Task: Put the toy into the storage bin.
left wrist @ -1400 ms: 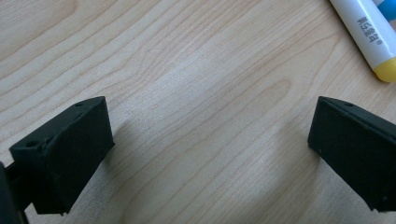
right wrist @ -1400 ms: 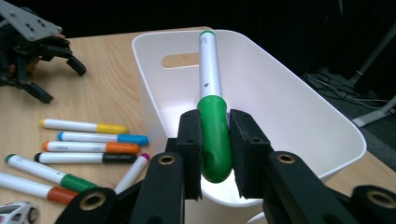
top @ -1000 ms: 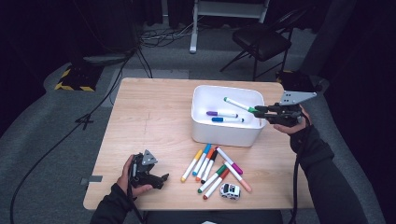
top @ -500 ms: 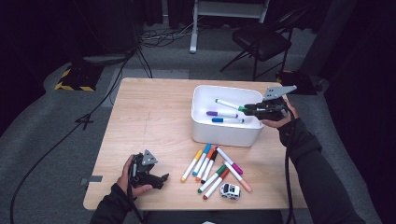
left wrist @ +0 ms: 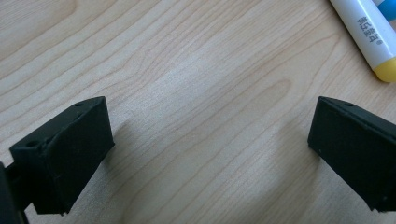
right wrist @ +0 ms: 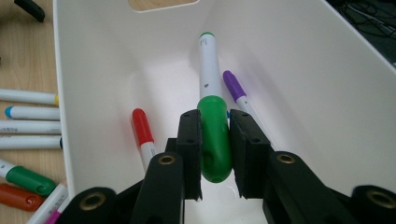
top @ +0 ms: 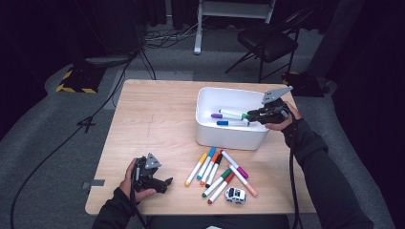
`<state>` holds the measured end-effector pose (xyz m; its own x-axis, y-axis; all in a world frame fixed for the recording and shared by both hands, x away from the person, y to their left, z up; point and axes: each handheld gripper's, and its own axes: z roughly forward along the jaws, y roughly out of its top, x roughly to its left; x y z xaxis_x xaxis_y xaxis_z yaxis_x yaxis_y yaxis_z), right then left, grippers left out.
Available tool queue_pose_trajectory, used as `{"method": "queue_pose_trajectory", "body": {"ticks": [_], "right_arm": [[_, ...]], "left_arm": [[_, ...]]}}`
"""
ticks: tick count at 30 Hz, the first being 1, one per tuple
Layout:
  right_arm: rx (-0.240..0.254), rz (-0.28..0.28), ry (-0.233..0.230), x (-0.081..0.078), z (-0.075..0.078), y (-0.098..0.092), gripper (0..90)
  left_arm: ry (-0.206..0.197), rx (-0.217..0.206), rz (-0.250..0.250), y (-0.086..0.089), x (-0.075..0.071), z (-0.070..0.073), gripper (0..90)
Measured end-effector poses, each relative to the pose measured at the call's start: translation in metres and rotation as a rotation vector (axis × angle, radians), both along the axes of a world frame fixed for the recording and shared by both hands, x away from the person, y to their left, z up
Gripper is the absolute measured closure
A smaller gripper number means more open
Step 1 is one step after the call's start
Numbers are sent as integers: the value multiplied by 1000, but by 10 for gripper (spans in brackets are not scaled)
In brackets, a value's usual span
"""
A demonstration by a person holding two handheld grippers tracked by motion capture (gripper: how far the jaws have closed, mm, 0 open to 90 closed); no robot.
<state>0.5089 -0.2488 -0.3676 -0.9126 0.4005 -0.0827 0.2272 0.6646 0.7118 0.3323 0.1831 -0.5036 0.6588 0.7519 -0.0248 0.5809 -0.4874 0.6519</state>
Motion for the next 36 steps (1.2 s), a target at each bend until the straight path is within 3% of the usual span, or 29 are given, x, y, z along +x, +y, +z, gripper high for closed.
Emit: {"method": "queue_pose_trajectory", "body": {"ticks": [7, 16, 36], "right_arm": [[-46, 11, 31, 0, -2, -1, 755], [-114, 19, 37, -4, 4, -5, 756], [-150, 6, 22, -18, 19, -27, 754]], "left_arm": [[0, 0, 0, 0, 0, 0, 2], [0, 1, 0, 0, 0, 0, 2], [0, 0, 0, 0, 0, 0, 2]]}}
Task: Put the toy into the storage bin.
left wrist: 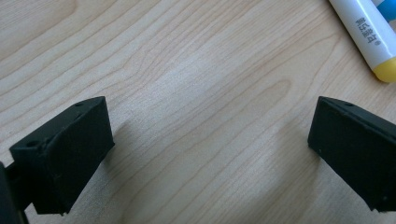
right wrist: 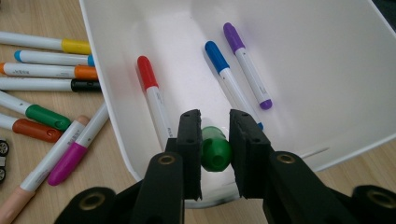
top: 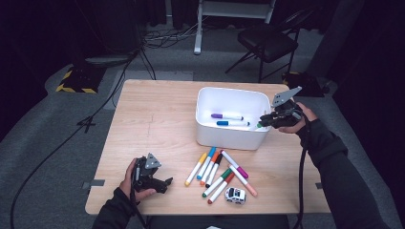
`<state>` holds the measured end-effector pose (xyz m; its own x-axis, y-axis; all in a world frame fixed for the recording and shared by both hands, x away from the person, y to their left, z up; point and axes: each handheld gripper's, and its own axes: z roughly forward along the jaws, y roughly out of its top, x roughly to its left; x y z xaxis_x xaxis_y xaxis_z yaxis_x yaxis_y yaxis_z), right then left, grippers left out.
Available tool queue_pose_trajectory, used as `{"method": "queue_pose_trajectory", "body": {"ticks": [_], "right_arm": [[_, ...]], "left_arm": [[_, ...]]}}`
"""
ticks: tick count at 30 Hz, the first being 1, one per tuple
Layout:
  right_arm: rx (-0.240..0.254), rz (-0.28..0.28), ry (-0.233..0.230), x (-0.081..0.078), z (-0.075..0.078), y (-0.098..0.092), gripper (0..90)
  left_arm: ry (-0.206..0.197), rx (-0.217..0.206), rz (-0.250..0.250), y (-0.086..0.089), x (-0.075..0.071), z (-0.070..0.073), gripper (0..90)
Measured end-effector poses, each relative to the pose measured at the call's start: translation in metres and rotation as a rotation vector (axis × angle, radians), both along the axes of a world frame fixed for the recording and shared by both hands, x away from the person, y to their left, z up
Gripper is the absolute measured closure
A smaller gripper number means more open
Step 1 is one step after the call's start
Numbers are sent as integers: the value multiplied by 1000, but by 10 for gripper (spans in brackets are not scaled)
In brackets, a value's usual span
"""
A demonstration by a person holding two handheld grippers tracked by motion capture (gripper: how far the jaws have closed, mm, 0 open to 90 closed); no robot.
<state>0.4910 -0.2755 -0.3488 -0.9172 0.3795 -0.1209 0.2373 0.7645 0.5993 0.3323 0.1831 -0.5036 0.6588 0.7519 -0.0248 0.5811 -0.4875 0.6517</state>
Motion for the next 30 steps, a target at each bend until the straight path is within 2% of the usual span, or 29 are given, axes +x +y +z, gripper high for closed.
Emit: {"method": "queue_pose_trajectory", "body": {"ticks": [7, 15, 19, 27, 30], "right_arm": [[6, -8, -16, -1, 2, -3, 743], [64, -19, -44, -7, 8, -5, 695], [140, -13, -86, -15, 12, -9, 658], [288, -10, -134, -45, 14, -21, 596], [315, -13, -155, -56, 12, -26, 554]], "left_arm": [[1, -2, 1, 0, 0, 0, 2], [0, 0, 0, 0, 0, 0, 2], [0, -1, 0, 0, 0, 0, 2], [0, -1, 0, 0, 0, 0, 2], [0, 0, 1, 0, 0, 0, 2]]}}
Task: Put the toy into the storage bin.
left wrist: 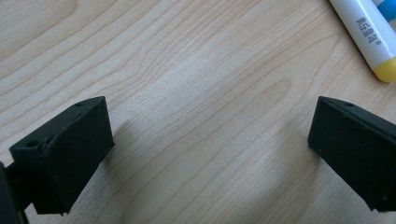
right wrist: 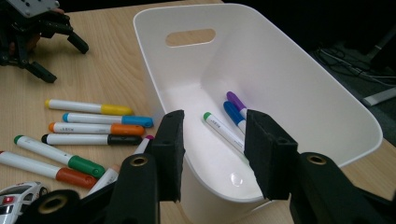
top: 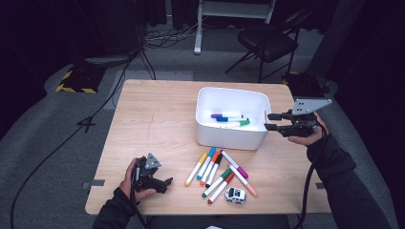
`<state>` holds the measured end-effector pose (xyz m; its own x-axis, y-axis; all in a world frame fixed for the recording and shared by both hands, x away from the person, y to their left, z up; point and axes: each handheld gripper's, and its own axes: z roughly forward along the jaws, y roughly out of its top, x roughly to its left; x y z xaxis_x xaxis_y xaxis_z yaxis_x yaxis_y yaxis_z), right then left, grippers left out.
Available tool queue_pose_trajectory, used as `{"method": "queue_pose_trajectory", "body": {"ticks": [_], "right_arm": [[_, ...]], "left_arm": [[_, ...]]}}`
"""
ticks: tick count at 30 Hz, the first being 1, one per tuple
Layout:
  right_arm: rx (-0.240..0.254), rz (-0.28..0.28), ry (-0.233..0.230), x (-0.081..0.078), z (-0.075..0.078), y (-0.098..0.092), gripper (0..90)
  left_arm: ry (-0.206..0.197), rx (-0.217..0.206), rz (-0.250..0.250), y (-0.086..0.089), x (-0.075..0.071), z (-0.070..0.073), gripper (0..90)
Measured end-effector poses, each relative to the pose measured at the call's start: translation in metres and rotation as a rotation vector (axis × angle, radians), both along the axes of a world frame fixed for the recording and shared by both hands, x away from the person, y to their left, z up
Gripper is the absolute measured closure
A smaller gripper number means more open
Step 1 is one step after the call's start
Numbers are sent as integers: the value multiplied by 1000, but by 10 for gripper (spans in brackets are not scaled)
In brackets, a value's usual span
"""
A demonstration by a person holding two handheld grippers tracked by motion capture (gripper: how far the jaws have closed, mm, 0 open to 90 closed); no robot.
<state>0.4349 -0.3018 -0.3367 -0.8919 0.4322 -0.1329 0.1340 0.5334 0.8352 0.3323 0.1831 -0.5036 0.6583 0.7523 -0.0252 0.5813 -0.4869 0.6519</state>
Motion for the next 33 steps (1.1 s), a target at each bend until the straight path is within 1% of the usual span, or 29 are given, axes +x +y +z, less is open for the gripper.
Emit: {"method": "queue_pose_trajectory", "body": {"ticks": [4, 6, 7, 9, 11, 14, 16, 17, 21, 24, 25, 26, 27, 28, 29, 30, 32, 33], "right_arm": [[42, -8, -15, -14, -5, -5, 472], [52, -15, -18, -22, -10, -6, 421], [52, -15, -28, -26, -13, -7, 384], [59, -29, -19, -35, -19, -7, 349], [82, -25, -17, -42, -28, -8, 300], [74, -41, -9, -52, -42, -5, 271], [71, -43, 6, -58, -55, 0, 266], [79, -41, 20, -61, -61, 2, 266], [62, -27, 57, -68, -88, 14, 278], [35, -13, 93, -70, -111, 26, 298], [21, -12, 102, -70, -116, 29, 302], [-2, -14, 112, -69, -124, 34, 304], [0, -18, 130, -68, -127, 36, 308], [-2, -10, 142, -66, -132, 39, 312], [-13, -15, 152, -65, -134, 40, 312], [-16, -18, 152, -64, -138, 43, 317], [-18, -25, 171, -60, -144, 45, 323], [-20, -27, 172, -59, -147, 46, 323]], "left_arm": [[0, 0, 0, 0, 0, 0, 2], [0, 0, 0, 0, 0, 0, 2], [0, 0, 0, 0, 0, 0, 2], [0, 0, 0, 0, 0, 0, 2], [0, 0, 0, 0, 0, 0, 2], [0, 0, 0, 0, 0, 0, 2], [0, 0, 0, 0, 0, 0, 2], [0, 0, 0, 0, 0, 0, 2], [0, 0, 0, 0, 0, 0, 2], [0, 0, 0, 0, 0, 0, 2], [0, 0, 0, 0, 0, 0, 2], [0, 0, 0, 0, 0, 0, 2], [0, 0, 0, 0, 0, 0, 2], [0, 0, 0, 0, 0, 0, 2], [-1, 1, 0, 0, 0, 0, 2], [0, 1, 0, 0, 0, 0, 2], [0, 0, 0, 0, 0, 0, 2], [0, 0, 0, 0, 0, 0, 2]]}}
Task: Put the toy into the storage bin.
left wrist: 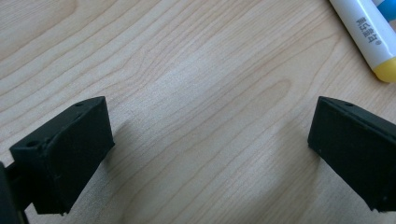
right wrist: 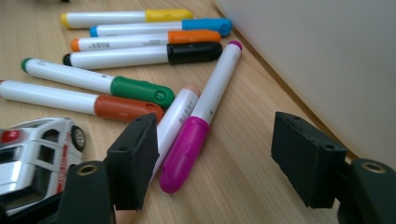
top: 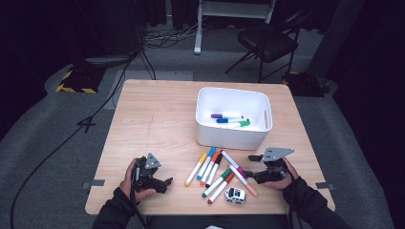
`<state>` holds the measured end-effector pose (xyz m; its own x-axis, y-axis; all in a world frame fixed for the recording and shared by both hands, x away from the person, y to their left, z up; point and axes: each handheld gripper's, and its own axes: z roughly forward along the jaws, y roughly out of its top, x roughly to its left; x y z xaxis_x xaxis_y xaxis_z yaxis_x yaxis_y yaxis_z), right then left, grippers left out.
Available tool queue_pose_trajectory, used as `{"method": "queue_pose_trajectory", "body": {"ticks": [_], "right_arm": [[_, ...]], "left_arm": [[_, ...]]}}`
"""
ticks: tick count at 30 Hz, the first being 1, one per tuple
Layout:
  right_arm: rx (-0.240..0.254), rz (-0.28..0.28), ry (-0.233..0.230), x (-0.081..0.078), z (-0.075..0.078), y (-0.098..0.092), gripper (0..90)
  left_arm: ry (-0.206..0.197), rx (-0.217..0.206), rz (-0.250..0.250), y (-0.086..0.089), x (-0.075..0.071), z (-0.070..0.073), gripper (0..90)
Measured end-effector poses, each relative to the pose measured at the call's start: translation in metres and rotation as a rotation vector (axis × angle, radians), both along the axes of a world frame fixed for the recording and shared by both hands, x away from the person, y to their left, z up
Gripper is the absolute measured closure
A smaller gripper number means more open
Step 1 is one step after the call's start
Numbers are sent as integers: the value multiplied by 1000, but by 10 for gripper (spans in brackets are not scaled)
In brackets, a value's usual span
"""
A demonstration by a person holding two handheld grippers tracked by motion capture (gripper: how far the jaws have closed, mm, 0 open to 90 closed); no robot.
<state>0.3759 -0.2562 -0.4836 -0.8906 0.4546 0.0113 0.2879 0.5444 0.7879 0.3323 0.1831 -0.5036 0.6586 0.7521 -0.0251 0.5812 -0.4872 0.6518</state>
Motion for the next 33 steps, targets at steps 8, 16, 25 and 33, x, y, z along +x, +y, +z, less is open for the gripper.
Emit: {"method": "queue_pose_trajectory", "body": {"ticks": [8, 16, 25, 33], "right_arm": [[-35, -22, 6, 7, -10, 6, 386], [-37, -24, 14, 11, -18, -3, 538], [-34, -19, 0, 13, -18, -15, 714], [-30, -38, -6, 14, -18, -33, 752]], "left_arm": [[0, 0, 0, 0, 0, 0, 2], [0, 0, 0, 0, 0, 0, 2], [-1, 0, 0, 0, 0, 0, 2], [-2, -1, 2, 0, 0, 0, 2]]}}
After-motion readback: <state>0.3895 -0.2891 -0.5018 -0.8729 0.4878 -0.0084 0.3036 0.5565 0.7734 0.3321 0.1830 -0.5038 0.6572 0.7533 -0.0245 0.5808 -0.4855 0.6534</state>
